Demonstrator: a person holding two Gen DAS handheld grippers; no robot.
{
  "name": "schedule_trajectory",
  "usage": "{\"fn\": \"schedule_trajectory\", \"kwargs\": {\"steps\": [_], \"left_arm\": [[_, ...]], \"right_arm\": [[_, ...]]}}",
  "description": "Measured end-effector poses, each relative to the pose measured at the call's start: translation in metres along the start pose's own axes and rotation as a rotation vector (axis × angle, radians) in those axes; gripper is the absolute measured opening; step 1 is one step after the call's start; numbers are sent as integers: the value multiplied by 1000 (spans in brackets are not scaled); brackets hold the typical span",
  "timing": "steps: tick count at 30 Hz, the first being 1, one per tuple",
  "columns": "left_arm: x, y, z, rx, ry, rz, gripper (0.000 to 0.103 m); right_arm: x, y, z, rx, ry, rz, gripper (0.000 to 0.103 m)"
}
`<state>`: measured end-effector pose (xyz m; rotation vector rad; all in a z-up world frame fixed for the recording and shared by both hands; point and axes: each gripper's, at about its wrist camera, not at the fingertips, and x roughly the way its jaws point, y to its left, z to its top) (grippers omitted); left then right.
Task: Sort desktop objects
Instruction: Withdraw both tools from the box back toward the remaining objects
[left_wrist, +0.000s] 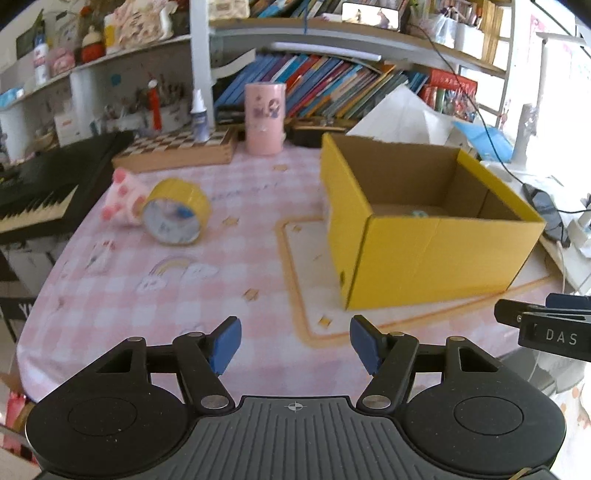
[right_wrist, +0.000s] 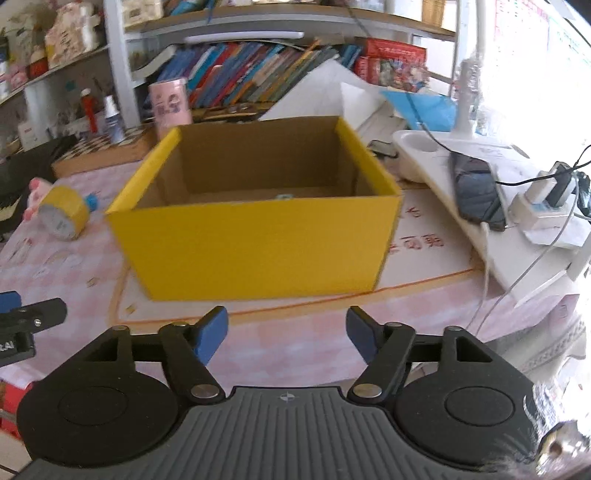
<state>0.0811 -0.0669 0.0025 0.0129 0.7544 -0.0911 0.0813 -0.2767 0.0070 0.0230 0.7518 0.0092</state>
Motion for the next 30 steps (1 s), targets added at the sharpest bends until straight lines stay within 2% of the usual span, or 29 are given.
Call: {"fn": "schedule_trajectory", "kwargs": {"steps": [17,30], "left_arm": [[-34,69,-41,-30,39,24,67],[-44,107,-53,-55,43,69,67]], "right_arm": [[-31,87,-41,-66,30,74,79],[-36,134,-48,-111,19,123,82]]}}
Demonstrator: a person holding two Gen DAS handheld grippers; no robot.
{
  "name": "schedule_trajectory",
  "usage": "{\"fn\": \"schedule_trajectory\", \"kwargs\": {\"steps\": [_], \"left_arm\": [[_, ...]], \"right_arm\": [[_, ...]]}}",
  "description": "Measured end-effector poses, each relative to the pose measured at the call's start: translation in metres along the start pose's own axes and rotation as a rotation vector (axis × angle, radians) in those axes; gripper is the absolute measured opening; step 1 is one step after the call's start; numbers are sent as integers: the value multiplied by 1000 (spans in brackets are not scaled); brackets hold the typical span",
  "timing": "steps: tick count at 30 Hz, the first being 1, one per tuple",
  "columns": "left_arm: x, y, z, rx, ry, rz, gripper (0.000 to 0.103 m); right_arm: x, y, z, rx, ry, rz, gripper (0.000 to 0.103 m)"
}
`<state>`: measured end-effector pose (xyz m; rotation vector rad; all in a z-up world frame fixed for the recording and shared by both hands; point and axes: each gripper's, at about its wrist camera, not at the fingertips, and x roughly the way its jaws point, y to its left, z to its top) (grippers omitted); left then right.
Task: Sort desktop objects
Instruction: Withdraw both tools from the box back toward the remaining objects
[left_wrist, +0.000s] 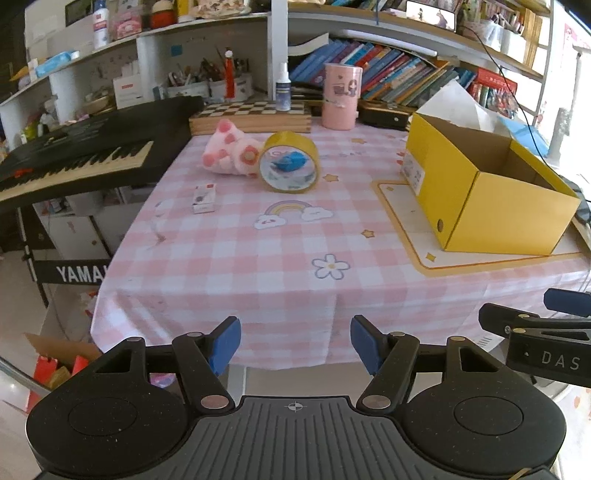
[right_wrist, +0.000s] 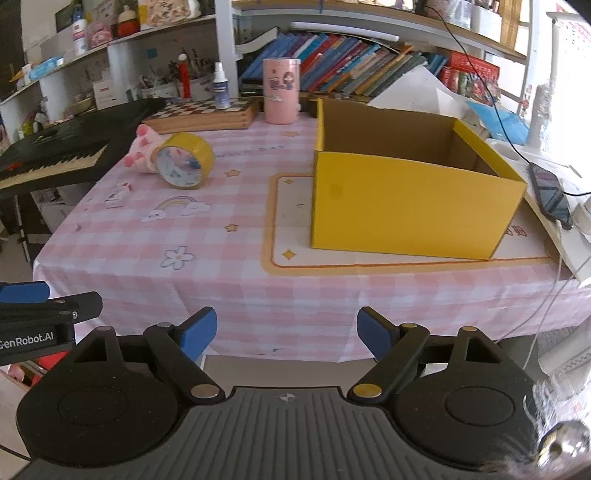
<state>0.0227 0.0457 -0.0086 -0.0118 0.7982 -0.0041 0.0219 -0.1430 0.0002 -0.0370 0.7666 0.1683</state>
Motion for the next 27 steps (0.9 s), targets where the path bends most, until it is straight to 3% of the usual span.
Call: {"fn": "schedule_trajectory", "kwargs": {"steps": [19,27], "left_arm": [[1,42,-1,-57,-2,27,69],[9,55,3,-85,4,49,76]], "right_arm": [[9,49,12,-79,-1,65,86],[22,63,21,-114,6,91,86]]}}
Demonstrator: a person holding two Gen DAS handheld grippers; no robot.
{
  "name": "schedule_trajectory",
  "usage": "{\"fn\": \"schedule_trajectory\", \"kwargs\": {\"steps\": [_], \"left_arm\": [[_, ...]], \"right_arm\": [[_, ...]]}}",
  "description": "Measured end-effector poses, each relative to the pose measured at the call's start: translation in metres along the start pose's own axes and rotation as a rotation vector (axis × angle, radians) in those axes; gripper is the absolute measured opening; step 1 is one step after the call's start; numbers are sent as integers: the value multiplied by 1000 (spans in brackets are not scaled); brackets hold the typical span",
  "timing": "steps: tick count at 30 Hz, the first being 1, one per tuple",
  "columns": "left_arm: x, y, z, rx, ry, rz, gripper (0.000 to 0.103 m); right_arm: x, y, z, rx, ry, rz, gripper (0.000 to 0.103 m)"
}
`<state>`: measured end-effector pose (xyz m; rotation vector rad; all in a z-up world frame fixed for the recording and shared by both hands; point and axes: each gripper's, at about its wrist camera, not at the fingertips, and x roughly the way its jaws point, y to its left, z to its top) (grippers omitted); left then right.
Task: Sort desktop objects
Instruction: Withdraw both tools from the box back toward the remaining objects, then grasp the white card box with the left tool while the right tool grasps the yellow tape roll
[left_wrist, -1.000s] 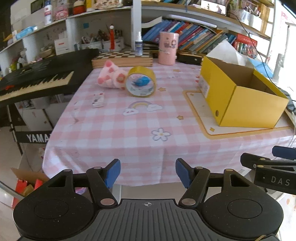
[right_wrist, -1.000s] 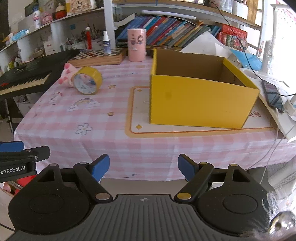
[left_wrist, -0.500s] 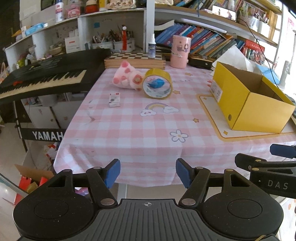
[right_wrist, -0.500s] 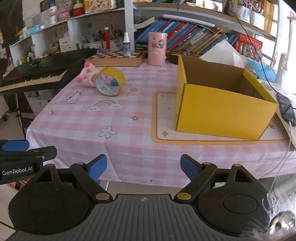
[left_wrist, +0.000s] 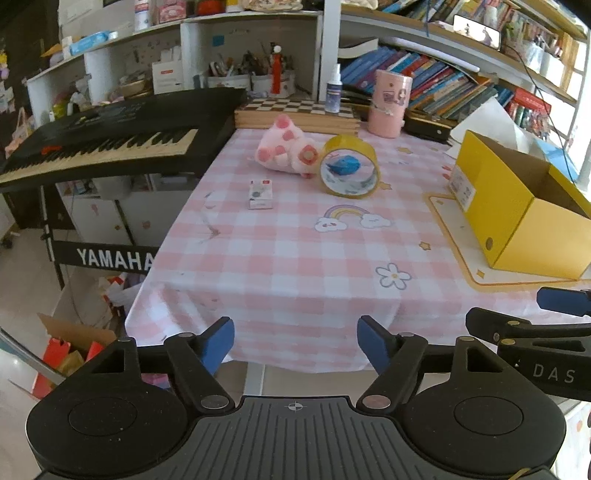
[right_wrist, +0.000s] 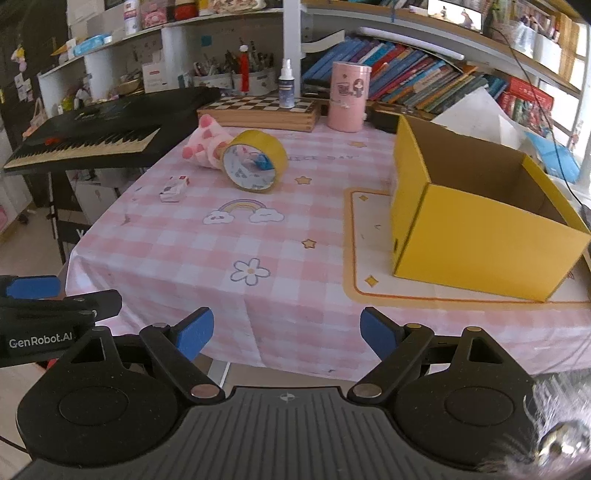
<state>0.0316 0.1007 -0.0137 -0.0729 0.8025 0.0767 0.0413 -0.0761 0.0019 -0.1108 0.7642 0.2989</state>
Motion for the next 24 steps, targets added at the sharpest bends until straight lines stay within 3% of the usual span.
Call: {"fn": "schedule_trajectory", "kwargs": {"steps": [8,24], "left_arm": [[20,5,13,-14,9,20,76],[87,14,74,-60,16,74,76]], "right_arm": [[28,1,20,-17,2,24,86],[109,-13,92,-40,18,66,86]]}}
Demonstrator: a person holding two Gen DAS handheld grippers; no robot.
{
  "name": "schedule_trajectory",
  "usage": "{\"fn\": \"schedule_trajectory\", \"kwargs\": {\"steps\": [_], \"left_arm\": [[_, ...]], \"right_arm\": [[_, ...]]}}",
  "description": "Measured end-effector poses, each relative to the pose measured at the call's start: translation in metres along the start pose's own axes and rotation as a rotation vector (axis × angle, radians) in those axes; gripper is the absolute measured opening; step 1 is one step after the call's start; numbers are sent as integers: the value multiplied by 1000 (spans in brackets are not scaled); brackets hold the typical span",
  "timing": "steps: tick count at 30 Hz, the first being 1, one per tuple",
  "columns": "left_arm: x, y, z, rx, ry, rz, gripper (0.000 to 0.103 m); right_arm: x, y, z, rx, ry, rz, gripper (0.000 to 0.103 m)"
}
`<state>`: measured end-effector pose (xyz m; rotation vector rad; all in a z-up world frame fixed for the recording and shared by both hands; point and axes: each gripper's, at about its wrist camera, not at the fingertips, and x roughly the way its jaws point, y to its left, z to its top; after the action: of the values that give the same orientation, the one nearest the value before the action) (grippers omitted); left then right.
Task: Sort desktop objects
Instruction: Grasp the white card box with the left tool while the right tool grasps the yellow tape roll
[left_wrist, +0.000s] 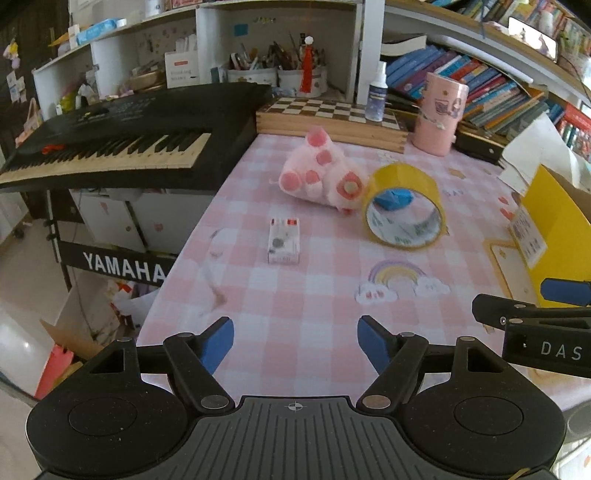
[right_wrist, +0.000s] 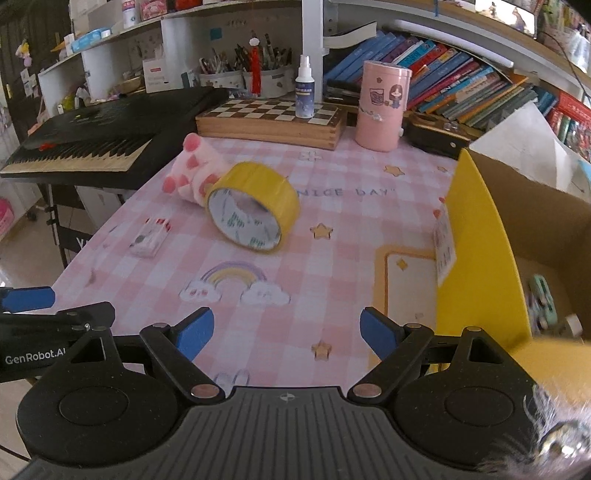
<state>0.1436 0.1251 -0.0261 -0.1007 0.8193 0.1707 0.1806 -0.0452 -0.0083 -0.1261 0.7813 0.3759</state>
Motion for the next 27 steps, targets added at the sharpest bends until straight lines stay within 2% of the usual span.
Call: {"fn": "schedule_trajectory", "kwargs": {"steps": [17,25,27], "left_arm": [[83,2,56,-26,37,63,68],[110,-1,62,-6,84,77,60],[114,-1,62,-11,93,77,58]], "right_arm": [[85,-9,69,-75,28,41,85],[109,-13,83,-94,34,75,82],[113,-12,85,-95,28,84,76]]}}
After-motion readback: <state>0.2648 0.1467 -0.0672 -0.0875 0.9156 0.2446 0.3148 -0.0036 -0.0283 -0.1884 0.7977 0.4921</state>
